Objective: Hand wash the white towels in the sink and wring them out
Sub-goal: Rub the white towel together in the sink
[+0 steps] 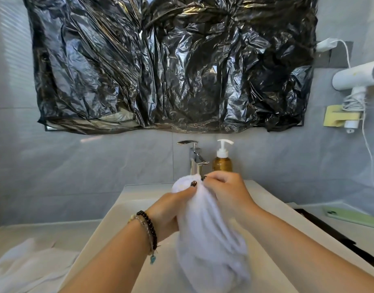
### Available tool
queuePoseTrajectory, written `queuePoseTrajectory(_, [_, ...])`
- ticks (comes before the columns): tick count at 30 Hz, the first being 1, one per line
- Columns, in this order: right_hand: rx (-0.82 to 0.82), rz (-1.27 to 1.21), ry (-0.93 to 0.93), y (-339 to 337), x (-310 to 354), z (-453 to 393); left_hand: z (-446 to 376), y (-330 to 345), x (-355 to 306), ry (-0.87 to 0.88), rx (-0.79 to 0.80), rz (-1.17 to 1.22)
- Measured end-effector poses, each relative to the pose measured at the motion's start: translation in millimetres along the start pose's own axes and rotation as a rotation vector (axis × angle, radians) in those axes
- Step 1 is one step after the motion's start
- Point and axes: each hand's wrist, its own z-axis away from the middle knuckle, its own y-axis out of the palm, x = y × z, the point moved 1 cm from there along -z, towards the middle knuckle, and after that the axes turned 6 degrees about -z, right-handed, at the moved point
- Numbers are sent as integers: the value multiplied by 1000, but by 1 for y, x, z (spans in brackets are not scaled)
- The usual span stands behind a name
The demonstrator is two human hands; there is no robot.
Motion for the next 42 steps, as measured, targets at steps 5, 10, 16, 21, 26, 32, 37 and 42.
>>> queuePoseTrajectory(5, [184,-23,218,-16,-13,14,2,0,-4,217,-127,-114])
queuePoseTrajectory(10, [-67,30,17,-39,2,4,6,4,-13,337,-293,-202])
queuePoseTrajectory(16, [-160,172,-148,-53,12,2,15,14,-15,260,-265,-41])
queuePoseTrajectory(21, [-91,261,99,-89,-10,-3,8,32,-15,131,-228,26])
queuePoseTrajectory(26, [-271,56,209,-126,5,-45,-17,54,-13,74,-361,42])
queuePoseTrajectory(32, [-171,20,297,-114,18,-108,-22,49,-4,81,-392,5])
queuePoseTrajectory(37, [-109,67,339,-85,23,-151,-29,44,1,80,-424,24])
queuePoseTrajectory(42, [-8,59,443,-67,21,-165,-35,39,3,41,-459,40])
